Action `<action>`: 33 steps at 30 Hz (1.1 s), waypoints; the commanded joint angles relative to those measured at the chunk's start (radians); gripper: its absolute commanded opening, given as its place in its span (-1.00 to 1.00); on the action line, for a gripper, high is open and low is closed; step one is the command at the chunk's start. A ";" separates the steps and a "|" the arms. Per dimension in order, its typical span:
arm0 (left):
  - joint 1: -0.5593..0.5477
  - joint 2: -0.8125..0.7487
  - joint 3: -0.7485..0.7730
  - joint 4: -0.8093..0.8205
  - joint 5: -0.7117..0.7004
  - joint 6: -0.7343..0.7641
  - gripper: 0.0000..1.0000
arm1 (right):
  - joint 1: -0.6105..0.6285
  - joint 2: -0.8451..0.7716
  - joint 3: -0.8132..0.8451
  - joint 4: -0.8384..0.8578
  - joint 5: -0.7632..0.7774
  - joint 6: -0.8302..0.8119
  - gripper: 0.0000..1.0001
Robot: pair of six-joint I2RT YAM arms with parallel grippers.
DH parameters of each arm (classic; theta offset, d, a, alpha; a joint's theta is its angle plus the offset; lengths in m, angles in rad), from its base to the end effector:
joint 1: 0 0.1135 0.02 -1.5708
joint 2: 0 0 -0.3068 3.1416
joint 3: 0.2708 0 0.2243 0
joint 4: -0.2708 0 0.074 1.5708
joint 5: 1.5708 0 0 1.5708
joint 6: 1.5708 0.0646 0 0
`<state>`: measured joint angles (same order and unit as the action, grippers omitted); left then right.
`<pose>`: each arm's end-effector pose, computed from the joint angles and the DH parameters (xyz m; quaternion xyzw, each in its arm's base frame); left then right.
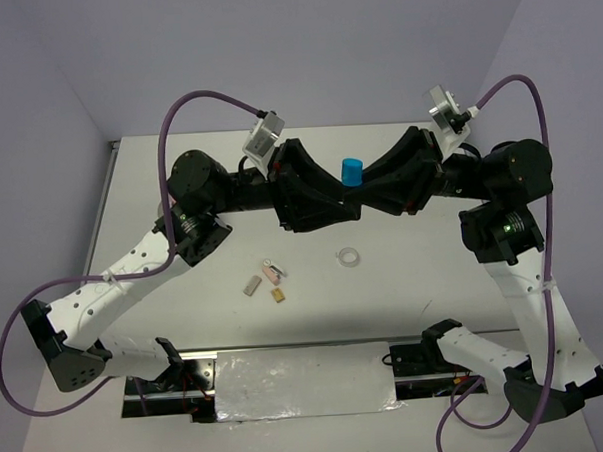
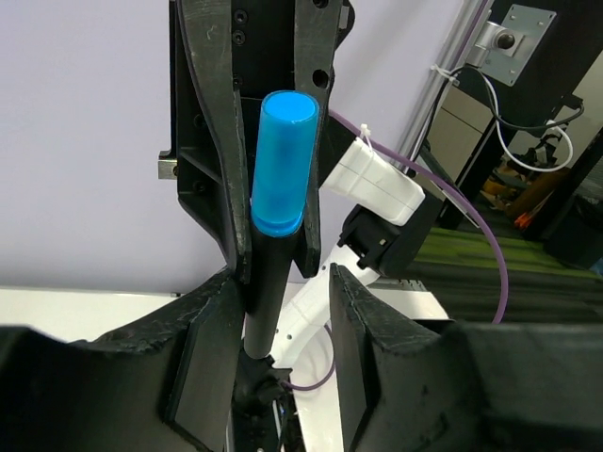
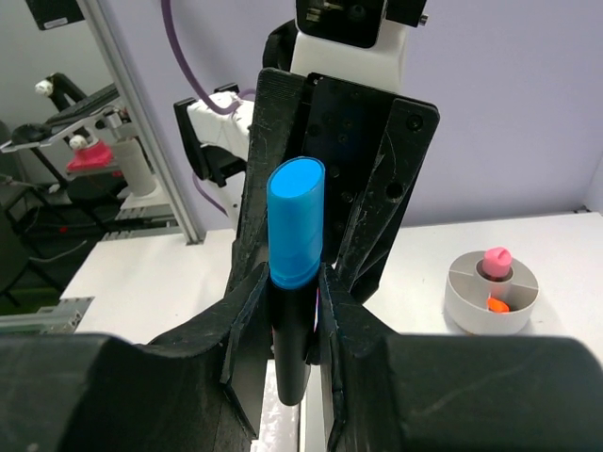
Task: Sort the stationery into containers
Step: Close the pen cap on the pen.
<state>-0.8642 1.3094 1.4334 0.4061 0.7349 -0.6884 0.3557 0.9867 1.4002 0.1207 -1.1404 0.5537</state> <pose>0.1313 -0.2205 0.5578 0.3512 0.4348 -0.6948 0.4526 0.0841 0.0939 0.5626 -0.4254 0.4613 0.5614 0.5395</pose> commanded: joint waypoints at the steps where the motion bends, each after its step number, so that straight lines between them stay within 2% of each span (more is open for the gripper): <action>1: -0.001 0.005 0.013 0.105 0.023 -0.028 0.04 | 0.003 -0.017 -0.006 0.030 0.048 -0.009 -1.00; 3: -0.001 0.011 0.012 0.109 0.021 -0.034 0.00 | 0.003 -0.017 -0.007 0.037 0.054 -0.002 -1.00; 9: -0.001 0.024 0.024 0.115 0.038 -0.039 -0.41 | 0.003 -0.025 -0.009 0.030 0.099 -0.017 -1.00; 10: -0.002 0.025 0.024 0.115 0.040 -0.039 -0.65 | 0.003 -0.025 -0.007 0.030 0.103 -0.017 -1.00; 13: -0.002 0.025 0.025 0.103 0.035 -0.033 -0.95 | 0.002 -0.023 -0.004 0.042 0.102 -0.008 -1.00; 16: -0.001 0.019 0.036 0.064 0.024 0.002 -1.00 | 0.003 -0.017 -0.001 0.022 0.102 -0.012 -1.00; 17: -0.001 0.016 0.041 0.044 0.012 0.018 -1.00 | 0.003 -0.017 0.000 0.008 0.100 -0.017 -0.90; 19: -0.001 -0.001 0.044 0.022 0.000 0.044 -1.00 | 0.003 -0.010 0.020 -0.035 0.100 -0.049 -0.48; 20: -0.001 -0.005 0.038 0.014 -0.006 0.067 -1.00 | 0.002 -0.002 0.038 -0.109 0.100 -0.070 -0.35; 21: -0.001 -0.012 0.033 0.014 -0.011 0.076 -1.00 | 0.002 0.010 0.068 -0.146 0.105 -0.092 -0.30; 23: -0.001 -0.024 0.025 0.016 -0.022 0.095 -1.00 | 0.003 0.010 0.074 -0.187 0.119 -0.115 -0.05; 24: -0.001 -0.027 0.022 0.016 -0.023 0.096 -1.00 | 0.003 0.007 0.077 -0.193 0.123 -0.121 0.01; 25: -0.001 -0.025 0.024 0.013 -0.023 0.107 -1.00 | 0.002 0.007 0.085 -0.225 0.131 -0.136 0.29; 28: -0.001 -0.021 0.033 -0.027 -0.017 0.133 -1.00 | 0.002 0.026 0.149 -0.314 0.153 -0.161 0.44; 33: -0.001 -0.025 0.007 -0.043 -0.035 0.155 -1.00 | 0.002 0.049 0.243 -0.386 0.134 -0.179 0.50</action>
<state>-0.8608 1.3148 1.4380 0.3355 0.7116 -0.5747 0.3573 1.0386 1.5703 -0.2054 -1.0065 0.4110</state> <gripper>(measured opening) 0.239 0.747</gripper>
